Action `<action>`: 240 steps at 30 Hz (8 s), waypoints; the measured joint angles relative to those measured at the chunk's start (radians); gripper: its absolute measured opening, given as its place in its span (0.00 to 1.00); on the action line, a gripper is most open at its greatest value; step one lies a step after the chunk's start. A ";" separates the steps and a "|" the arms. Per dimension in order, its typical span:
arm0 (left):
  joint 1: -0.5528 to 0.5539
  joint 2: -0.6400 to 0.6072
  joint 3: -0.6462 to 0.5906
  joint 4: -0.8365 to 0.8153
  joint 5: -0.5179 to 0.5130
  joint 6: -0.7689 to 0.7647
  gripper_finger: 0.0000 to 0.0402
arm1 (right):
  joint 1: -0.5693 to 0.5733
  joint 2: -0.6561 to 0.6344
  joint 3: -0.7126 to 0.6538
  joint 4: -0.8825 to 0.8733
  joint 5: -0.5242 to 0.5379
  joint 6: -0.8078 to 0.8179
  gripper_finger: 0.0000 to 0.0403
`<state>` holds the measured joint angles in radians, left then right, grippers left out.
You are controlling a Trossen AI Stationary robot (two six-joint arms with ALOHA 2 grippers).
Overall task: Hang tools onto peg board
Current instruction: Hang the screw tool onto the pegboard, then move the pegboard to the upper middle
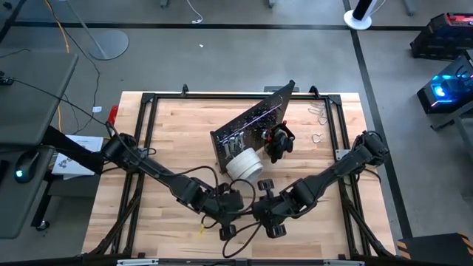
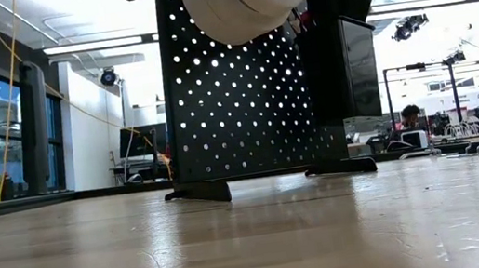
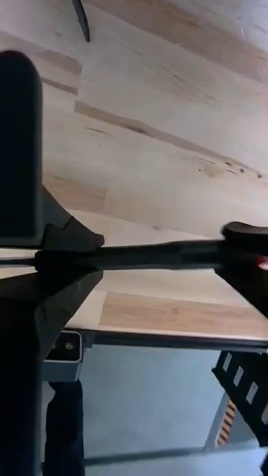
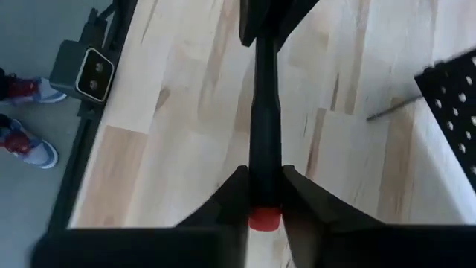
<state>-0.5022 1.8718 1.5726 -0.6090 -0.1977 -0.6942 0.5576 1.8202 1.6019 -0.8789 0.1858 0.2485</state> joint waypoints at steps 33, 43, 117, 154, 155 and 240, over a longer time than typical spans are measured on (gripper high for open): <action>-0.274 -0.158 0.000 0.734 -0.940 0.122 0.04 | 0.183 -0.088 0.097 0.709 0.674 0.397 0.61; -0.262 -0.158 0.000 1.000 -0.906 0.438 0.04 | 0.174 -0.094 0.097 1.112 0.761 0.140 0.61; -0.247 -0.313 -0.135 0.064 -0.964 -0.393 0.42 | -0.367 -0.704 -0.477 0.249 0.807 0.291 0.07; -0.146 -0.314 -0.135 0.022 -0.821 -0.273 0.42 | -0.359 -0.790 -0.652 0.424 0.708 0.292 0.62; -0.146 -0.314 -0.135 0.023 -0.815 -0.273 0.41 | -0.359 -0.805 -0.652 0.419 0.696 0.293 0.62; 0.189 -0.191 -0.136 -0.660 -0.956 -0.527 0.00 | -0.315 -0.921 -0.651 0.183 0.644 0.608 0.52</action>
<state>-0.3132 1.6810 1.4368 -1.2694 -1.1540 -1.2210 0.2428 0.8988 0.9512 -0.6962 0.8296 0.8562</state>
